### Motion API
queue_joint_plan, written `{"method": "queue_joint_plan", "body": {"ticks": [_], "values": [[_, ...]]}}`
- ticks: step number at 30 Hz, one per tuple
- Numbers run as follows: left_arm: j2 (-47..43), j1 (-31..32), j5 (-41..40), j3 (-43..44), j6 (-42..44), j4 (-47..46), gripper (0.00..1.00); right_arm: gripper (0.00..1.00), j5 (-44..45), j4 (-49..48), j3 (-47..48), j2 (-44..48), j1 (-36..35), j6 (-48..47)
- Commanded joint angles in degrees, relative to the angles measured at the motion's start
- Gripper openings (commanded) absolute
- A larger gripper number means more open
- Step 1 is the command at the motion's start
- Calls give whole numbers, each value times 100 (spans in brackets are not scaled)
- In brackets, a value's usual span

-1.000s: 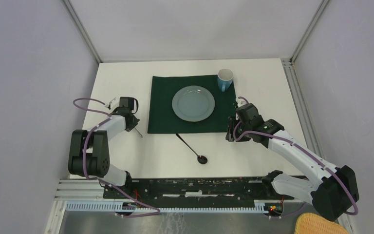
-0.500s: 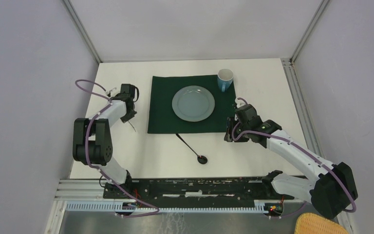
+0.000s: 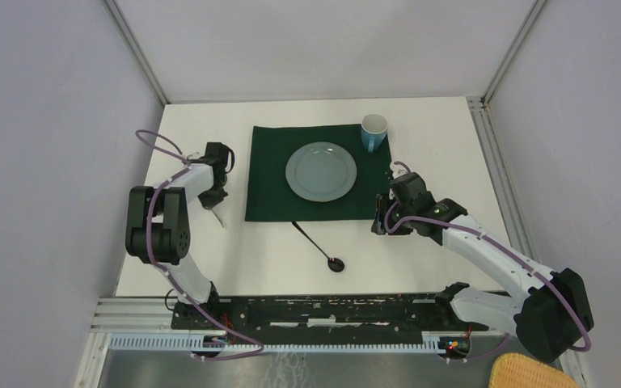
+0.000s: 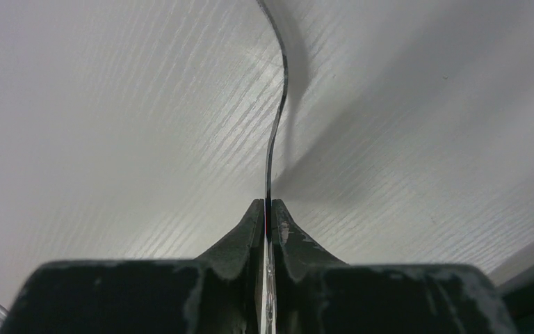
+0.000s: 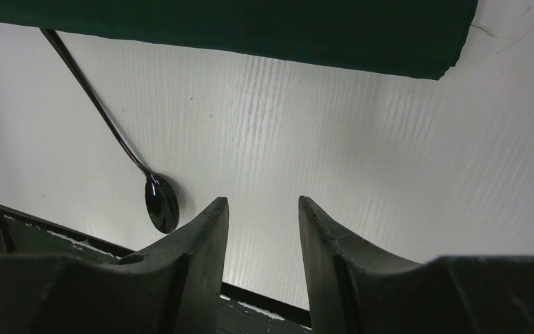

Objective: Set the dinner table for one person
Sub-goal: Adjust the fork at the center of the board.

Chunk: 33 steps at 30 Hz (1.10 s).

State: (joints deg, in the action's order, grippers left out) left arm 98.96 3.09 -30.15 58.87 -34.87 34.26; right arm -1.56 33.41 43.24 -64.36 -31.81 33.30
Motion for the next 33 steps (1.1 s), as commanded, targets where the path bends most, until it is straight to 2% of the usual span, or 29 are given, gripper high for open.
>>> {"method": "queue_joint_plan", "body": {"ticks": [1,4,6,16,19,21,25,30,33], "values": [[36,73,-195,241,235,24,15,48,-45,-216,-9,29,8,73],[6,141,-270,247,240,17,24,48,-46,-226,-17,21,11,80],[-9,183,-327,254,251,16,26,48,-54,-229,-18,20,11,91],[-230,232,-411,250,22,-20,27,48,-16,-177,-49,84,10,90],[-495,228,-512,203,-220,-67,20,48,-2,-162,-77,99,9,87],[-651,233,-617,162,-427,-71,7,48,-2,-153,-81,105,11,82],[-944,234,-732,-20,-691,-171,4,48,11,-131,-79,149,11,63],[-1277,212,-1049,-274,-1099,-221,21,47,33,-91,-86,169,9,21],[-1255,147,-1072,-341,-1419,-146,24,48,25,-65,-80,169,13,-5]]}}
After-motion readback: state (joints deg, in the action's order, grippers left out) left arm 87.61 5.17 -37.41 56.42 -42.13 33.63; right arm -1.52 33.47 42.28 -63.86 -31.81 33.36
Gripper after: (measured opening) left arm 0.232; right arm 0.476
